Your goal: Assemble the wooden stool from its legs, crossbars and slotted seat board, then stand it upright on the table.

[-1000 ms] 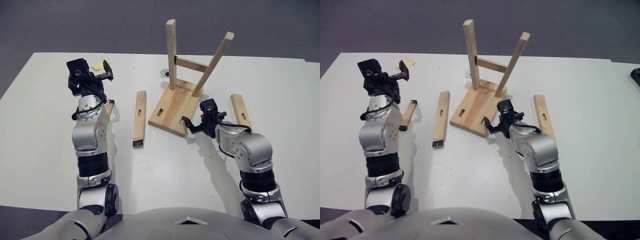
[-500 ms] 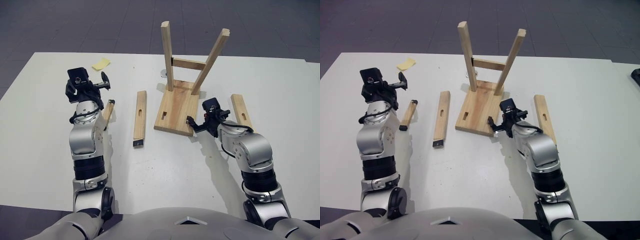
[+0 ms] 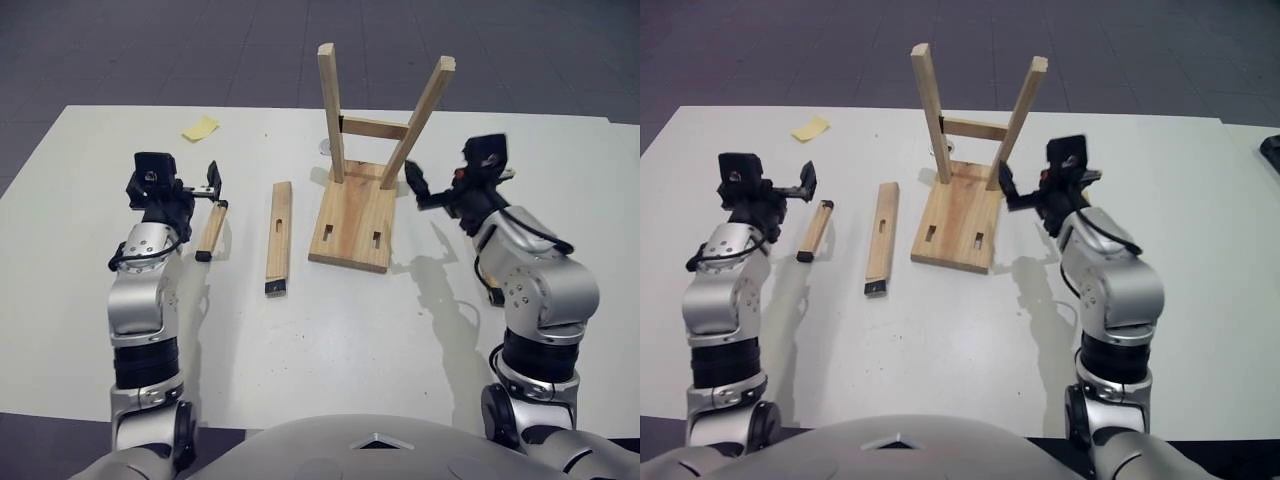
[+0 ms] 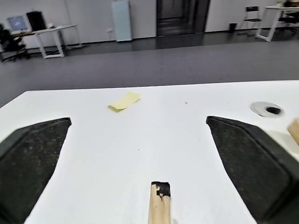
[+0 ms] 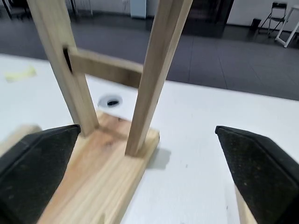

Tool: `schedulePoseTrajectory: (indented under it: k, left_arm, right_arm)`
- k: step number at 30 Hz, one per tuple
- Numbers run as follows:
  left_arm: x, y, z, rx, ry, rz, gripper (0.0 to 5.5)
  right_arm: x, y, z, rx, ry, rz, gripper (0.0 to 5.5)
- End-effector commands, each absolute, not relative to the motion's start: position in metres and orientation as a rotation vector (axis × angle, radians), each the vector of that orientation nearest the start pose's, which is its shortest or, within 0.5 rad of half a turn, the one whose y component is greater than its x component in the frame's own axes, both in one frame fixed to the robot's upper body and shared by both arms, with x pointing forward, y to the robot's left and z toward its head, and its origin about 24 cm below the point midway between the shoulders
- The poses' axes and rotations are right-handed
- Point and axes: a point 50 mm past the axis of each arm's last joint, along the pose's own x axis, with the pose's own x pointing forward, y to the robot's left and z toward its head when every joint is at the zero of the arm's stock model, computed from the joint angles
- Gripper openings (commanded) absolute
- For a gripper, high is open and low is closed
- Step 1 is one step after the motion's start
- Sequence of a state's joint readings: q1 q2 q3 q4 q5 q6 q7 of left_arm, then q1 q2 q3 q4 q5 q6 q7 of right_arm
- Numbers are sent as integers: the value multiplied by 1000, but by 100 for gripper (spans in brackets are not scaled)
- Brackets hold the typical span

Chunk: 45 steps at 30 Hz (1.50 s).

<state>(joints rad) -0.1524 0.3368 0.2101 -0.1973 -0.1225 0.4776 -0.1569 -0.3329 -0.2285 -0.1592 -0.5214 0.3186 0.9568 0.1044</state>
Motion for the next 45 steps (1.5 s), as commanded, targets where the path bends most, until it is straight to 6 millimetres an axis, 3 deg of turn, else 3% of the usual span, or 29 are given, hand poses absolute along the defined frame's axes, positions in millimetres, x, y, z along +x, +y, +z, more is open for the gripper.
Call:
schedulePoseTrajectory:
  k: [1,6,9,13,18,23,28,33,40,42,45]
  left_arm:
    - [276,253,77,203,218,-58,540]
    - [280,248,57,184,279,-158,540]
    - [278,245,44,177,323,-188,506]
    - [281,247,31,161,380,-172,446]
    - [289,246,30,117,404,-186,374]
    - [279,245,18,108,617,-249,289]
    - [268,259,8,174,810,-241,215]
    - [272,266,12,236,815,-232,129]
    - [280,256,17,229,714,-220,127]
    - [287,249,28,185,612,-209,127]
    - [298,240,62,134,379,-170,127]
  right_arm:
    - [272,-165,170,104,44,216,536]
    - [266,-158,163,154,48,209,536]
    - [263,-156,158,178,55,197,540]
    - [260,-152,155,201,55,193,540]
    - [258,-145,154,212,53,206,540]
    - [256,-145,156,230,40,200,540]
    - [256,-145,160,239,23,187,540]
    - [257,-144,162,245,7,186,540]
    - [258,-142,159,237,19,203,540]
    - [259,-142,160,254,15,208,540]
    - [263,-145,169,344,-21,234,540]
